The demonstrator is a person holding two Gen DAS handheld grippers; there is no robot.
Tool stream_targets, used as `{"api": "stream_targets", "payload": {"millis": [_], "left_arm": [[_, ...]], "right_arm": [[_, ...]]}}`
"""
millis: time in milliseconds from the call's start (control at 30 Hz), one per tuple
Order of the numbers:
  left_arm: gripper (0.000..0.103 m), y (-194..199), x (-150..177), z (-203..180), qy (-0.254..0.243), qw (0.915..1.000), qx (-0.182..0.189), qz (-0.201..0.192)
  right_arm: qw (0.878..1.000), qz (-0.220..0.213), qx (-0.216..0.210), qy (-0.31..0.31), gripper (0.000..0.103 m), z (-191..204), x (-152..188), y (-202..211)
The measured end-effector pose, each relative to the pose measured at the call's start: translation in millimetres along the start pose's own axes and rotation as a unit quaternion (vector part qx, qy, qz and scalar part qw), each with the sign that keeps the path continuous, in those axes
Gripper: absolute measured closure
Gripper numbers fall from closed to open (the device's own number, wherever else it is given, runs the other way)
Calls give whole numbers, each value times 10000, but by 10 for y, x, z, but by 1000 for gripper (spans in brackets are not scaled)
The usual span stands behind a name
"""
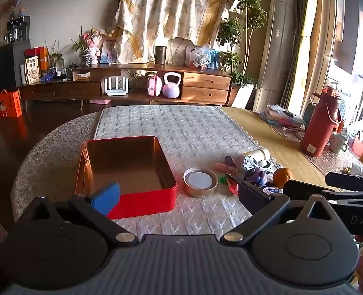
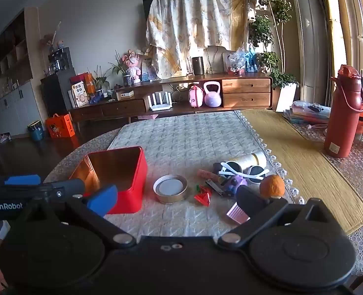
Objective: Organize rigid objects
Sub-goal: 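Reach the left tool toward the white lid while the right tool reaches toward the pink card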
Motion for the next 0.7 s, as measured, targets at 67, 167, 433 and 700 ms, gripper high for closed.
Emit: {"api": "stream_targets", "payload": {"millis": [67, 167, 433, 700], "left_arm": [[0, -3, 4, -2, -111, 9999, -51, 5], [0, 3, 9, 6, -64, 10000, -6, 8], [0, -111, 32, -24, -121, 9998, -14, 131], [0, -186, 7, -60, -149, 9996, 5, 233]], "right_arm": [[10000, 14, -14, 13, 0, 5, -8, -4], [10000, 48, -21, -28, 0, 1, -21, -15], [10000, 85, -23, -43, 0, -52, 18, -123], [9998, 147, -54, -107, 0, -111, -3, -126]]}}
Point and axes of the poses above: each gripper's, at about its wrist camera, not at the fingertips, and y roughly against the way its jaws point, z to its left, x to its underside, the point moved 1 cm from there along -y, roughly the way its jaws point, and after that the axes turned 5 degrees about -x, right-handed, at the moved point
